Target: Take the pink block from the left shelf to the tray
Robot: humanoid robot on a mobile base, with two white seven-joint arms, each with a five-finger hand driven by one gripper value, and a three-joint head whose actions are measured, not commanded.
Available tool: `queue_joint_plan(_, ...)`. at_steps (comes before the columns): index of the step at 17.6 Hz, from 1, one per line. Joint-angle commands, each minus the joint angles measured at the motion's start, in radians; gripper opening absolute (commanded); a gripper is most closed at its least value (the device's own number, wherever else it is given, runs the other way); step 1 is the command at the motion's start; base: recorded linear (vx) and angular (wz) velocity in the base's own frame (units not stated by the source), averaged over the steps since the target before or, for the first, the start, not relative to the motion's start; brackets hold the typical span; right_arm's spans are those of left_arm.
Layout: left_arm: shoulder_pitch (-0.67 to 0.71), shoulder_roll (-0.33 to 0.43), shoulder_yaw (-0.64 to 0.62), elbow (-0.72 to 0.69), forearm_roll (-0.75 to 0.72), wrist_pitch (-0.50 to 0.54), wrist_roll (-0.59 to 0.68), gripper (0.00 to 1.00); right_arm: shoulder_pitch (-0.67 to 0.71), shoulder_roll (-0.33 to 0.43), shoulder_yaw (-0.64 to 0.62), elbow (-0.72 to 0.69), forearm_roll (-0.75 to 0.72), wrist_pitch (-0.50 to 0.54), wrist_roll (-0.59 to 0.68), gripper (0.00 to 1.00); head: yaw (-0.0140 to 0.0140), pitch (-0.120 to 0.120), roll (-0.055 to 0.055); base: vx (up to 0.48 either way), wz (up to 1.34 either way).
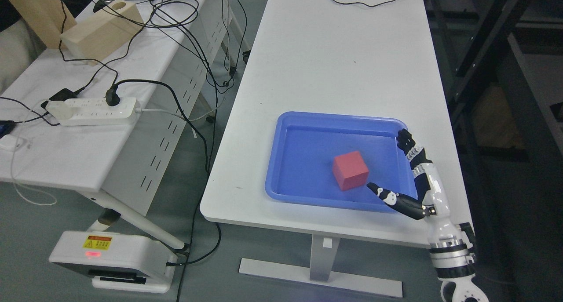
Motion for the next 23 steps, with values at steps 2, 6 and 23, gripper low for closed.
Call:
queue_joint_plan(2,-0.029,0.017,0.0,-0.017,0.0,0.0,0.001,1.0,0.007,-0.017,-0.115,0.001,-0.212,0.188,0.003,0.99,0.0,0.0,0.0,-0.158,0.01)
queue_joint_plan(6,-0.031,0.017,0.0,-0.017,0.0,0.0,0.001,1.0,0.009,-0.017,-0.14,0.001,-0.211,0.23,0.037,0.99,0.0,0.0,0.0,-0.165,0.02)
queue_joint_plan(23,-0.029,0.017,0.0,-0.017,0.0,0.0,0.001,1.0,0.004,-0.017,-0.143,0.004,-0.212,0.254,0.062,1.0,0.0,0.0,0.0,-0.125,-0.13)
